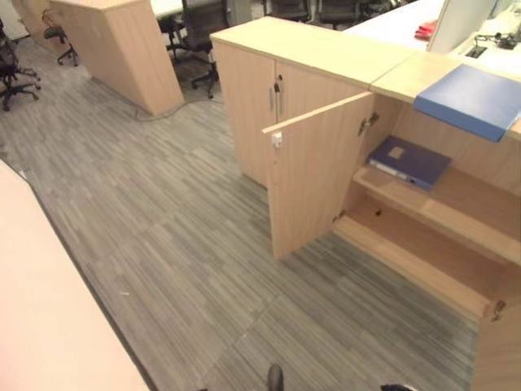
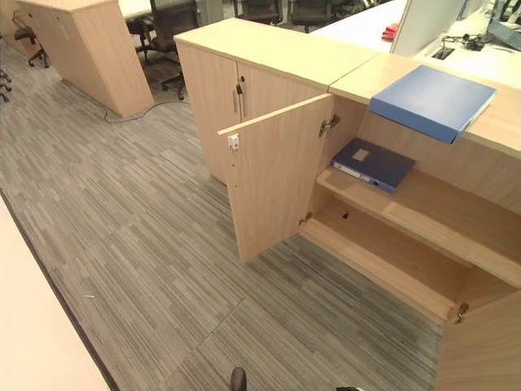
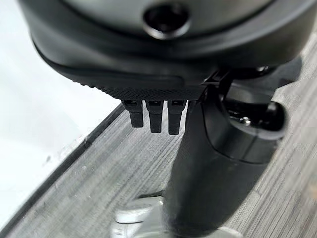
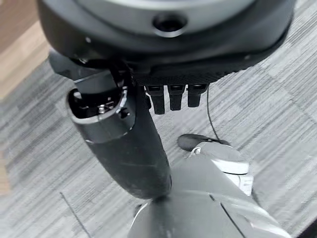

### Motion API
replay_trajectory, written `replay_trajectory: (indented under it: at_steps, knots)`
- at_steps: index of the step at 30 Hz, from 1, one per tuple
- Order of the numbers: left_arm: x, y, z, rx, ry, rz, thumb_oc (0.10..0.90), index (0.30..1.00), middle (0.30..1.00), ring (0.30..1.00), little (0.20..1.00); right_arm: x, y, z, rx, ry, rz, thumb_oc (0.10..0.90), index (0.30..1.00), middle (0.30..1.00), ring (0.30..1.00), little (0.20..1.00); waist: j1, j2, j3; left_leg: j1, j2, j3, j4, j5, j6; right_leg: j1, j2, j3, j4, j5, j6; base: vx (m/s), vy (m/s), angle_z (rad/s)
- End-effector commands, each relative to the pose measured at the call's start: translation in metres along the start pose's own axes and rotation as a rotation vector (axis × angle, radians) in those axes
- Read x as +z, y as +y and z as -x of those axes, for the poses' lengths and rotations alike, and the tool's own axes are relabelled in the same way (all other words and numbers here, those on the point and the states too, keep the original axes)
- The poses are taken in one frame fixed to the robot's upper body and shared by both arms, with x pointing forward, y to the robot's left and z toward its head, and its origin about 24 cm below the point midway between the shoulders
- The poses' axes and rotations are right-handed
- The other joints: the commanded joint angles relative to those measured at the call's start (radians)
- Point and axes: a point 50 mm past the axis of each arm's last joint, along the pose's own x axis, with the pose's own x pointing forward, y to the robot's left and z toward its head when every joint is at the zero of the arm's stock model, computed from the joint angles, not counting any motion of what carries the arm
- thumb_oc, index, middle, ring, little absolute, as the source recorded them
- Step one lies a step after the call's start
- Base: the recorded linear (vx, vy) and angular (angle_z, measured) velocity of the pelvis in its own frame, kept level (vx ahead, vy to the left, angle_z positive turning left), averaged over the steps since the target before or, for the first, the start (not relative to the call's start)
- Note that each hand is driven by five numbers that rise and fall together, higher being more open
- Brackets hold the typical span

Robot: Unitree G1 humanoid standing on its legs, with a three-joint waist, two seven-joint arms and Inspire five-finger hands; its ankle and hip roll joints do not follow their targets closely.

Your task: Put the empty folder in the office cabinet

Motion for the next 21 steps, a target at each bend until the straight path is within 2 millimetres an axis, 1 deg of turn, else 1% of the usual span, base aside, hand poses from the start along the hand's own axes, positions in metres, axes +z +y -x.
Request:
replay_trajectory:
  at_steps: [1, 2, 3, 4, 5, 6, 7, 8, 10, 12, 13, 15, 16, 17, 18, 19, 20, 21]
  knots:
    - [-0.001, 0.017, 0.001, 0.030, 0.014, -0.034, 0.800, 0.900, 0.900, 0.900, 0.900, 0.018, 0.003, -0.001, 0.032, -0.056, 0.067, 0.800, 0.900, 0.900, 0.900, 0.900, 0.031, 0.014, 0.053, 0.050, 0.011, 0.003, 0.012, -0.089, -0.018, 0.003, -0.127, -0.271, 0.083, 0.201, -0.049, 0.24, 0.183, -0.74]
    - [-0.004, 0.019, 0.001, 0.035, 0.021, -0.029, 0.800, 0.900, 0.900, 0.900, 0.900, 0.021, 0.004, 0.000, 0.033, -0.071, 0.072, 0.800, 0.900, 0.900, 0.900, 0.900, 0.041, 0.008, 0.048, 0.058, 0.015, 0.028, 0.008, -0.097, -0.021, 0.018, -0.142, -0.345, 0.059, 0.194, -0.046, 0.19, 0.053, -0.91]
    - [-0.004, 0.021, 0.001, 0.041, 0.022, -0.019, 0.800, 0.900, 0.900, 0.900, 0.900, 0.027, 0.006, 0.000, 0.035, -0.088, 0.078, 0.800, 0.900, 0.900, 0.900, 0.900, 0.048, 0.002, 0.043, 0.060, 0.025, 0.056, 0.003, -0.101, -0.028, 0.021, -0.135, -0.399, 0.019, 0.179, -0.039, 0.09, -0.037, -1.13]
    - [-0.002, 0.023, 0.001, 0.048, 0.018, -0.007, 0.800, 0.900, 0.900, 0.900, 0.900, 0.033, 0.007, 0.000, 0.038, -0.106, 0.085, 0.800, 0.900, 0.900, 0.900, 0.900, 0.051, 0.001, 0.041, 0.059, 0.041, 0.077, 0.000, -0.102, -0.037, -0.011, -0.107, -0.427, -0.012, 0.161, -0.041, 0.05, -0.104, -1.20]
    - [-0.001, 0.025, 0.001, 0.054, 0.016, 0.007, 0.800, 0.900, 0.900, 0.900, 0.900, 0.042, 0.007, 0.000, 0.038, -0.131, 0.095, 0.800, 0.900, 0.900, 0.900, 0.900, 0.049, -0.001, 0.044, 0.061, 0.052, 0.093, 0.000, -0.107, -0.044, -0.055, -0.076, -0.447, -0.058, 0.171, -0.031, 0.08, -0.130, -1.17]
    - [0.000, 0.025, 0.001, 0.054, 0.014, 0.017, 0.800, 0.900, 0.900, 0.900, 0.900, 0.047, 0.008, 0.000, 0.039, -0.146, 0.098, 0.800, 0.900, 0.900, 0.900, 0.900, 0.043, -0.006, 0.049, 0.072, 0.056, 0.105, 0.000, -0.116, -0.049, -0.086, -0.059, -0.458, -0.111, 0.198, -0.016, 0.13, -0.144, -1.04]
    - [0.002, 0.025, 0.001, 0.060, 0.009, 0.036, 0.800, 0.900, 0.900, 0.900, 0.900, 0.054, 0.008, 0.001, 0.038, -0.162, 0.101, 0.800, 0.900, 0.900, 0.900, 0.900, 0.035, -0.008, 0.062, 0.096, 0.064, 0.125, 0.000, -0.129, -0.057, -0.121, -0.035, -0.480, -0.184, 0.244, -0.003, 0.18, -0.161, -0.81]
    - [0.005, 0.028, 0.000, 0.070, 0.002, 0.061, 0.800, 0.900, 0.900, 0.900, 0.900, 0.057, 0.008, 0.001, 0.040, -0.167, 0.101, 0.800, 0.900, 0.900, 0.900, 0.900, 0.028, -0.013, 0.071, 0.112, 0.069, 0.135, 0.000, -0.135, -0.065, -0.139, -0.023, -0.508, -0.249, 0.278, 0.012, 0.24, -0.201, -0.51]
    - [0.011, 0.032, 0.000, 0.093, -0.013, 0.127, 0.800, 0.900, 0.900, 0.900, 0.900, 0.047, 0.013, 0.000, 0.054, -0.134, 0.119, 0.800, 0.900, 0.900, 0.900, 0.900, 0.014, -0.037, 0.077, 0.143, 0.083, 0.137, 0.000, -0.149, -0.082, -0.145, -0.011, -0.520, -0.337, 0.309, 0.028, 0.30, -0.244, -0.48]
    - [0.015, 0.035, 0.000, 0.108, -0.027, 0.138, 0.800, 0.900, 0.900, 0.900, 0.900, 0.035, 0.015, -0.001, 0.060, -0.096, 0.134, 0.800, 0.900, 0.900, 0.900, 0.900, 0.018, -0.056, 0.077, 0.159, 0.083, 0.120, 0.000, -0.163, -0.088, -0.122, -0.007, -0.527, -0.374, 0.317, 0.029, 0.32, -0.231, -0.38]
    - [0.014, 0.034, 0.000, 0.107, -0.025, 0.143, 0.800, 0.900, 0.900, 0.900, 0.900, 0.027, 0.015, -0.001, 0.062, -0.068, 0.134, 0.800, 0.900, 0.900, 0.900, 0.900, 0.017, -0.069, 0.070, 0.168, 0.087, 0.120, 0.000, -0.170, -0.094, -0.114, -0.010, -0.539, -0.367, 0.331, 0.024, 0.35, -0.238, 0.14]
    - [0.016, 0.030, -0.001, 0.097, -0.028, 0.144, 0.800, 0.900, 0.900, 0.900, 0.900, 0.018, 0.012, -0.001, 0.056, -0.037, 0.119, 0.800, 0.900, 0.900, 0.900, 0.900, 0.006, -0.070, 0.058, 0.174, 0.117, 0.114, 0.000, -0.173, -0.112, -0.128, -0.013, -0.541, -0.322, 0.324, 0.017, 0.37, -0.244, 0.28]
    - [0.021, 0.028, -0.001, 0.090, -0.039, 0.132, 0.800, 0.900, 0.900, 0.900, 0.900, 0.015, 0.011, -0.001, 0.051, -0.032, 0.110, 0.800, 0.900, 0.900, 0.900, 0.900, 0.000, -0.070, 0.057, 0.172, 0.134, 0.107, 0.000, -0.171, -0.121, -0.137, -0.013, -0.540, -0.298, 0.311, 0.012, 0.30, -0.236, 0.38]
    - [0.023, 0.027, -0.002, 0.089, -0.041, 0.126, 0.800, 0.900, 0.900, 0.900, 0.900, 0.014, 0.010, -0.001, 0.046, -0.030, 0.100, 0.800, 0.900, 0.900, 0.900, 0.900, -0.007, -0.069, 0.058, 0.166, 0.147, 0.100, 0.000, -0.170, -0.126, -0.150, -0.017, -0.538, -0.267, 0.300, 0.007, 0.25, -0.243, 0.35]
    - [0.030, 0.024, -0.003, 0.081, -0.057, 0.112, 0.800, 0.900, 0.900, 0.900, 0.900, 0.015, 0.007, -0.001, 0.035, -0.033, 0.079, 0.800, 0.900, 0.900, 0.900, 0.900, -0.017, -0.067, 0.062, 0.164, 0.162, 0.098, 0.000, -0.167, -0.138, -0.168, -0.018, -0.537, -0.235, 0.287, 0.000, 0.21, -0.205, 0.38]
    - [0.033, 0.023, -0.003, 0.078, -0.066, 0.106, 0.800, 0.900, 0.900, 0.900, 0.900, 0.015, 0.005, -0.001, 0.028, -0.033, 0.064, 0.800, 0.900, 0.900, 0.900, 0.900, -0.023, -0.065, 0.063, 0.159, 0.171, 0.095, 0.000, -0.166, -0.142, -0.179, -0.023, -0.537, -0.205, 0.275, -0.004, 0.15, -0.144, 0.43]
    - [0.033, 0.023, -0.003, 0.078, -0.066, 0.106, 0.800, 0.900, 0.900, 0.900, 0.900, 0.015, 0.005, -0.001, 0.027, -0.033, 0.064, 0.800, 0.900, 0.900, 0.900, 0.900, -0.023, -0.065, 0.062, 0.158, 0.171, 0.095, 0.000, -0.166, -0.142, -0.181, -0.024, -0.537, -0.202, 0.273, -0.004, 0.13, -0.119, 0.53]
    - [0.041, 0.020, -0.004, 0.073, -0.085, 0.094, 0.800, 0.900, 0.900, 0.900, 0.900, 0.014, 0.003, -0.001, 0.018, -0.031, 0.042, 0.800, 0.900, 0.900, 0.900, 0.900, -0.032, -0.061, 0.065, 0.155, 0.187, 0.094, 0.000, -0.160, -0.153, -0.195, -0.025, -0.538, -0.171, 0.253, -0.013, 0.20, -0.193, 0.59]
